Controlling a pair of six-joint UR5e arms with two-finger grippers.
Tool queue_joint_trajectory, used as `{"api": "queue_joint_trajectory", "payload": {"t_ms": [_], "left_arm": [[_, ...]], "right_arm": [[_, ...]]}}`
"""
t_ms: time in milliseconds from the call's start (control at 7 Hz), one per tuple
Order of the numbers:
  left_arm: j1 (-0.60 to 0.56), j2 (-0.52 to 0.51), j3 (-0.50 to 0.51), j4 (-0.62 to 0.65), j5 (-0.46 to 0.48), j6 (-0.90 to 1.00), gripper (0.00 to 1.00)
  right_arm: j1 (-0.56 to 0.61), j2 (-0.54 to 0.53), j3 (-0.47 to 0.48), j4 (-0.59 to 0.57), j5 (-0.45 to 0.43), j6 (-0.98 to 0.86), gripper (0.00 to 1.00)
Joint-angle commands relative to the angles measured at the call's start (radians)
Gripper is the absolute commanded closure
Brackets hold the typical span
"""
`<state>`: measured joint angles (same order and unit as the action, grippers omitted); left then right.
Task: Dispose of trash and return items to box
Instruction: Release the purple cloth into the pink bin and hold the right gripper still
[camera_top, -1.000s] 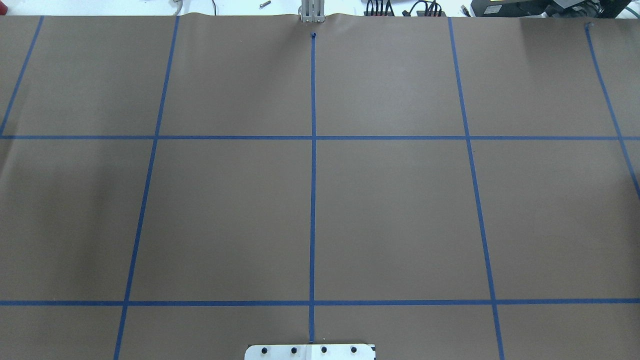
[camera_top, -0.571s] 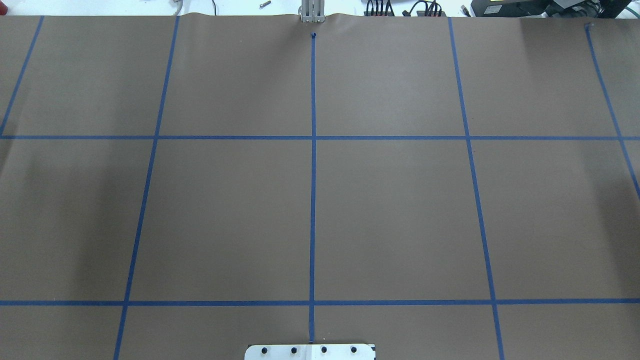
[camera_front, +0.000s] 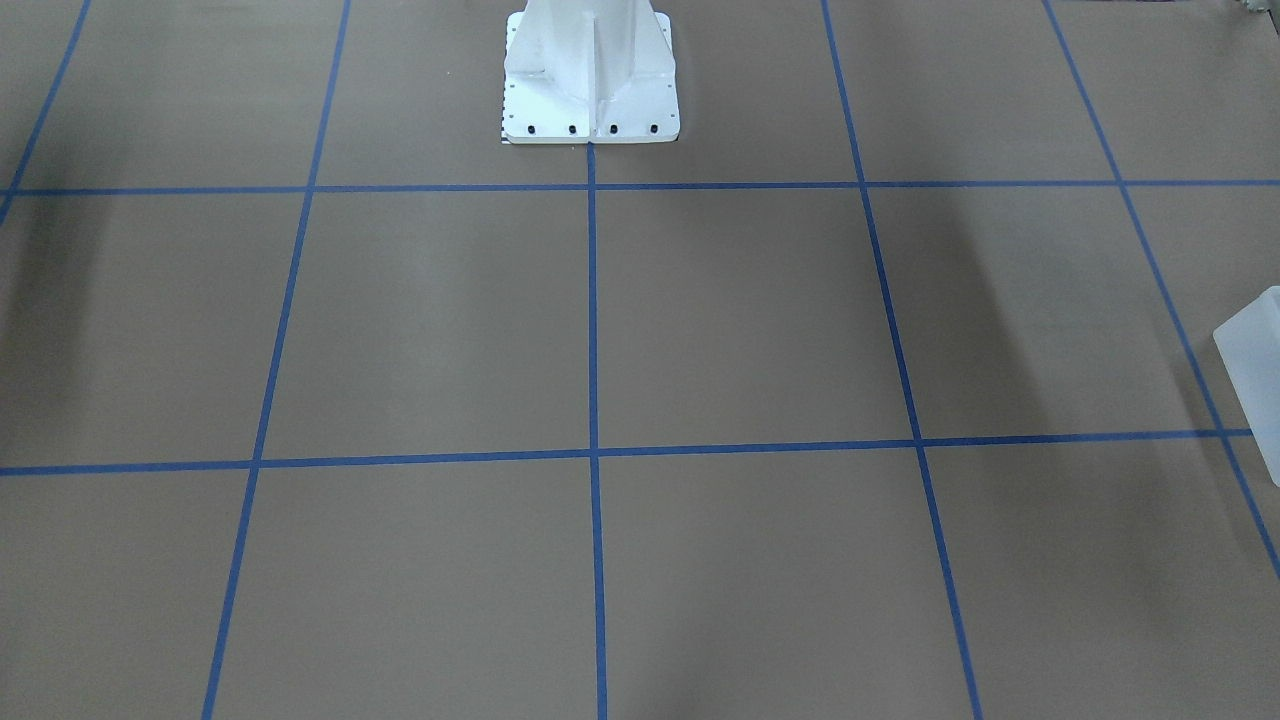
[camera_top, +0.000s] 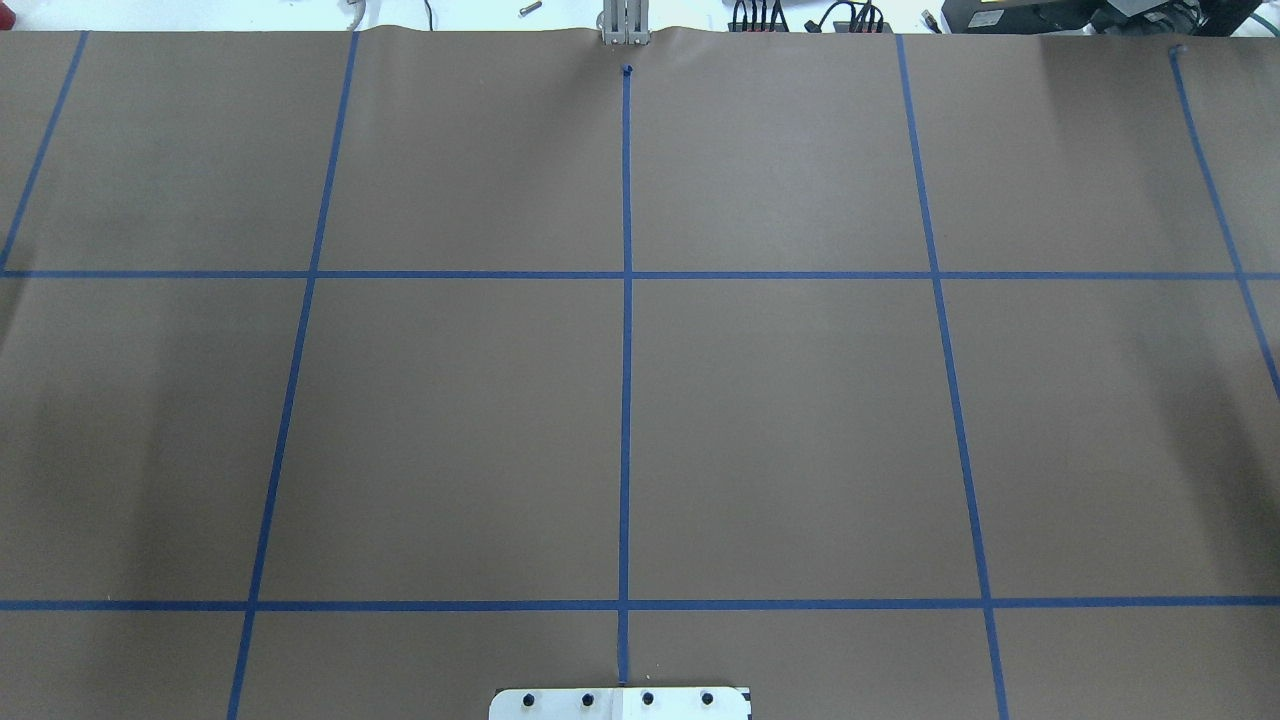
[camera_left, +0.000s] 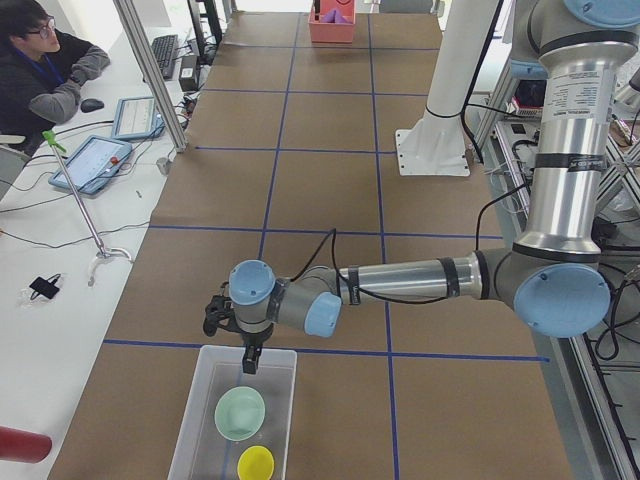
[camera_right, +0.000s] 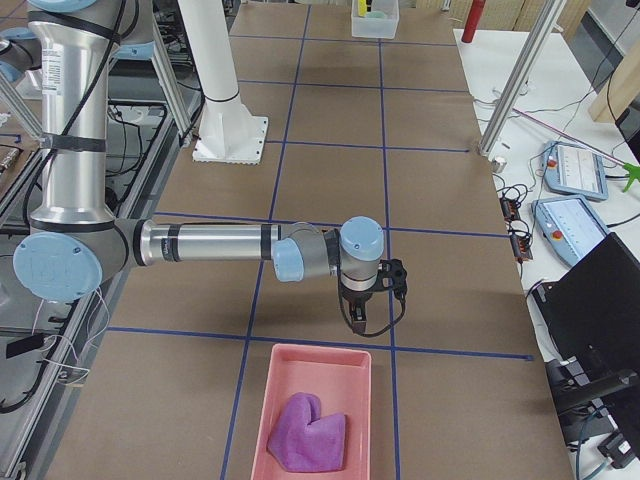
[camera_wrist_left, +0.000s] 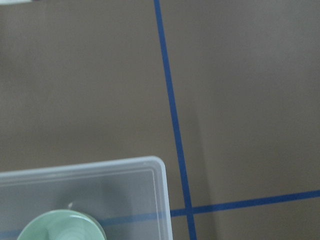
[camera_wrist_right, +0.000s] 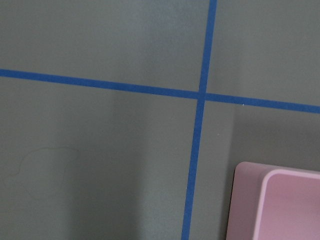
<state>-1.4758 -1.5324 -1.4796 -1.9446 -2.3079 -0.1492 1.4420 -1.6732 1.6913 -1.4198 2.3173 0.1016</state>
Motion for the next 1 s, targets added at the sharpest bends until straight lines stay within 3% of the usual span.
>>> {"api": "queue_joint_trajectory", "payload": {"t_ms": [0, 429, 857], "left_arm": [[-0.001, 0.15, -0.268, 0.146, -0.065, 0.003, 0.01], [-0.05, 0.1, -0.289, 0.37, -0.039, 0.137, 0.01], [-0.067, 0.1, -0.298, 0.377, -0.041, 0.132, 0.01]], "right_arm": [[-0.005, -0.031, 0.013, 0.002, -0.019, -0.002, 0.0], [-0.003, -0.055, 0.051, 0.012, -0.032, -0.014, 0.0], [0.0, -0.069, 0.054, -0.001, -0.035, -0.014, 0.0]]}}
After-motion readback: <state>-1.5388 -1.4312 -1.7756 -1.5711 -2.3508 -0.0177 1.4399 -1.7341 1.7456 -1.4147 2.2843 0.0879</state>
